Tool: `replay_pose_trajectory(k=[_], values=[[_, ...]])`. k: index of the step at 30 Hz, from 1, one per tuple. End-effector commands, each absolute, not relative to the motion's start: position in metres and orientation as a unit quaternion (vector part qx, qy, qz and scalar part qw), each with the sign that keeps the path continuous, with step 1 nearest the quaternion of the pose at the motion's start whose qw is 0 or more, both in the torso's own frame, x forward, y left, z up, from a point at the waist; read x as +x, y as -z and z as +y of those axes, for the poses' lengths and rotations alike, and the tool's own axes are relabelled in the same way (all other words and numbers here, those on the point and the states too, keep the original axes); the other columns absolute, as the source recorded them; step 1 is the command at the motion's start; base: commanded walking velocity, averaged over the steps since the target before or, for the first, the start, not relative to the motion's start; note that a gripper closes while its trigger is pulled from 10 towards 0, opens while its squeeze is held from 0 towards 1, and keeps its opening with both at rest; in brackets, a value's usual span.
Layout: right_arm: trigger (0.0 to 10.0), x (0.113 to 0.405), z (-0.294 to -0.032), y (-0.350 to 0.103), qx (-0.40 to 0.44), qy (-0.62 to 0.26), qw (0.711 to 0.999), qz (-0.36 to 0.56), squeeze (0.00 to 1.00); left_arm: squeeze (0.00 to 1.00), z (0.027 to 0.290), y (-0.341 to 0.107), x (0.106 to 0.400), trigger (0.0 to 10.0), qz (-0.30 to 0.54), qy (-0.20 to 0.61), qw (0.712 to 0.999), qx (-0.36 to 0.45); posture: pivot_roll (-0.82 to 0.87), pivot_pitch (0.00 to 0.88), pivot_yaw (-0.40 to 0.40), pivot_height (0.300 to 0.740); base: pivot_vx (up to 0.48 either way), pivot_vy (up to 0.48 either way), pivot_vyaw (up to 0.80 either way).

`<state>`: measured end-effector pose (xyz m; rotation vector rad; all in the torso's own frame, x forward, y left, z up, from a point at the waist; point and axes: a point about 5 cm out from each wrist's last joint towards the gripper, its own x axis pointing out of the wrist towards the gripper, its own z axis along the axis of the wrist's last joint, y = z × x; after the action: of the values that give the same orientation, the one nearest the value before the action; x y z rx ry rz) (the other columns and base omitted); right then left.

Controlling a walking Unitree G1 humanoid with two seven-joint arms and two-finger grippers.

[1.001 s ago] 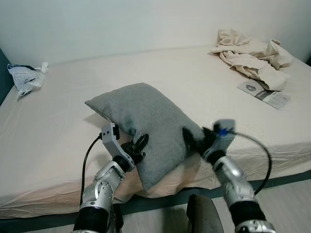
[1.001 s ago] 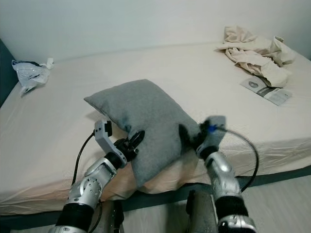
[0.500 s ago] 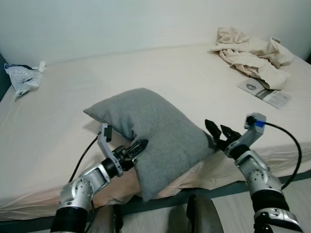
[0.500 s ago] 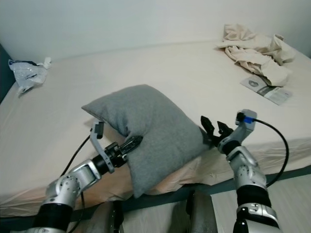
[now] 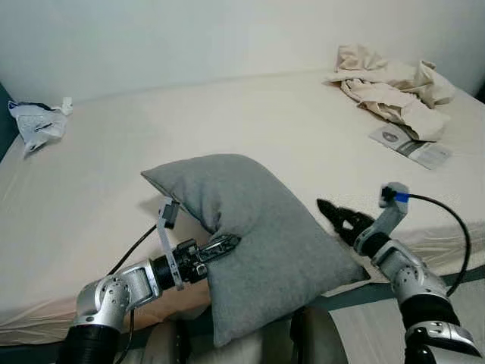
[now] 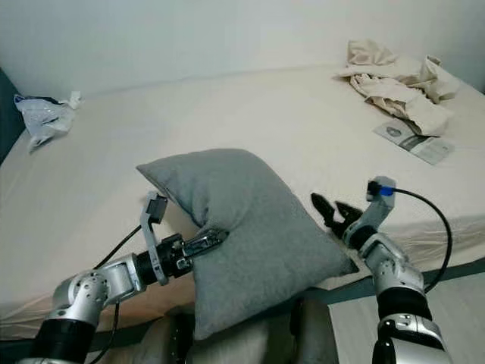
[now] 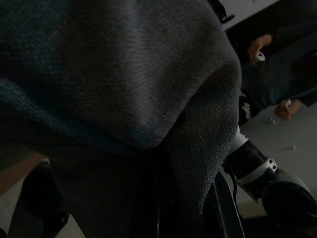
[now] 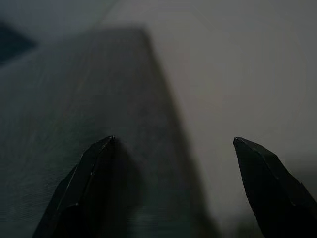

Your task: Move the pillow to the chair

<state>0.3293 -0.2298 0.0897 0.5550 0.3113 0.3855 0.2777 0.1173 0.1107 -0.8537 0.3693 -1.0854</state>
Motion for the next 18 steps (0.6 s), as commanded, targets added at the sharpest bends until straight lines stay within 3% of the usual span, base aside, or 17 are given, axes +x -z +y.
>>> replay_pose_trajectory(k=[1,6,11,15,18], values=[[10.0,0.317,-0.214,-0.066,0.271,-0.219,0.909,0.228,1.0,0.0,0.11,-0.114,0.272,0.0,0.166,0.526,0.739,-0.387,0.04,0.132,0.036,0.55,0.0,0.0,0.0],[10.0,0.303,-0.189,-0.042,0.265,-0.235,0.884,0.305,1.0,0.0,0.102,-0.112,0.268,0.0,0.18,0.537,0.733,-0.377,0.05,0.135,0.038,0.55,0.0,0.0,0.0],[10.0,0.299,-0.168,-0.041,0.284,-0.282,0.862,0.311,1.0,0.0,0.099,-0.11,0.267,0.0,0.19,0.54,0.734,-0.365,0.04,0.135,0.042,0.55,0.0,0.0,0.0],[10.0,0.296,-0.144,-0.077,0.333,-0.403,0.822,0.226,1.0,0.0,0.097,-0.109,0.27,0.0,0.184,0.533,0.753,-0.338,0.04,0.135,0.044,0.55,0.0,0.0,0.0],[10.0,0.293,-0.136,-0.093,0.349,-0.444,0.803,0.191,1.0,0.0,0.096,-0.108,0.272,0.0,0.182,0.529,0.759,-0.332,0.04,0.134,0.045,0.55,0.0,0.0,0.0]])
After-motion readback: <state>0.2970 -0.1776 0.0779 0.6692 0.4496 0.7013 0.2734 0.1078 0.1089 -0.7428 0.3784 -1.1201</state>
